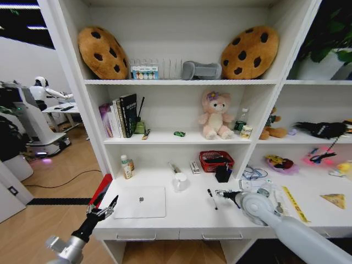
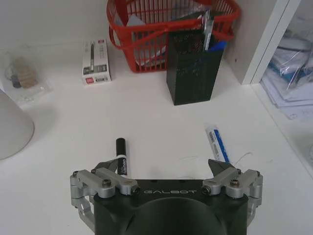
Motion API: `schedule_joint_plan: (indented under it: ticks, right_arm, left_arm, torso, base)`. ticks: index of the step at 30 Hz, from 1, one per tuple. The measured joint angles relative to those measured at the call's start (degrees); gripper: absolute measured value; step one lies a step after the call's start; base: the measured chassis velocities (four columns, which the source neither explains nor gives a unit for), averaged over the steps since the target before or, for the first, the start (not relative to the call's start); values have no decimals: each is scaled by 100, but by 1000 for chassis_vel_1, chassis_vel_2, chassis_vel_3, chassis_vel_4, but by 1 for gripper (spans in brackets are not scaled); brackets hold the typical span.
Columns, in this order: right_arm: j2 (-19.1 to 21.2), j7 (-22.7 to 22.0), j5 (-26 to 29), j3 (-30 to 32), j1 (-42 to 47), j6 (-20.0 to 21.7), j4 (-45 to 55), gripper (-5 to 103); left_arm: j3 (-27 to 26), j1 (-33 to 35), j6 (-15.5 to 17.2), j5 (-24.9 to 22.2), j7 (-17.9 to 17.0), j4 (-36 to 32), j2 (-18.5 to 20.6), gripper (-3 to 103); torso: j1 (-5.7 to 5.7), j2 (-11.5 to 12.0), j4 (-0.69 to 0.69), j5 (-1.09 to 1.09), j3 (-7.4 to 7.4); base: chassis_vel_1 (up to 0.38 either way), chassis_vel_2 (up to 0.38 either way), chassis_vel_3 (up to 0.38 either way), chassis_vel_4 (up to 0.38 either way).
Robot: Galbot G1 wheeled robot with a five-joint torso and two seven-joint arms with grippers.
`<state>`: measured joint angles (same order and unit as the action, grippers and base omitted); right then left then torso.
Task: Organize the objects on the table.
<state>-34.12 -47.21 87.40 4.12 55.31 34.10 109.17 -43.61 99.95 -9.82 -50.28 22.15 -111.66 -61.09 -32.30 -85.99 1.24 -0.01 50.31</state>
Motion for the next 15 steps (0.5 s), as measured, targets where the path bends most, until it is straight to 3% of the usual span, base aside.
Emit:
schedule_joint_plan:
  ticks: [15]
  right_arm:
    - [-438, -54, 57, -1162, -1245, 205, -912, 100]
  left_arm:
    - [-55, -4, 3, -22, -1, 6, 64, 100]
  torso:
    - [0, 0, -1, 0, 0]
  base:
    - [0, 0, 0, 0]
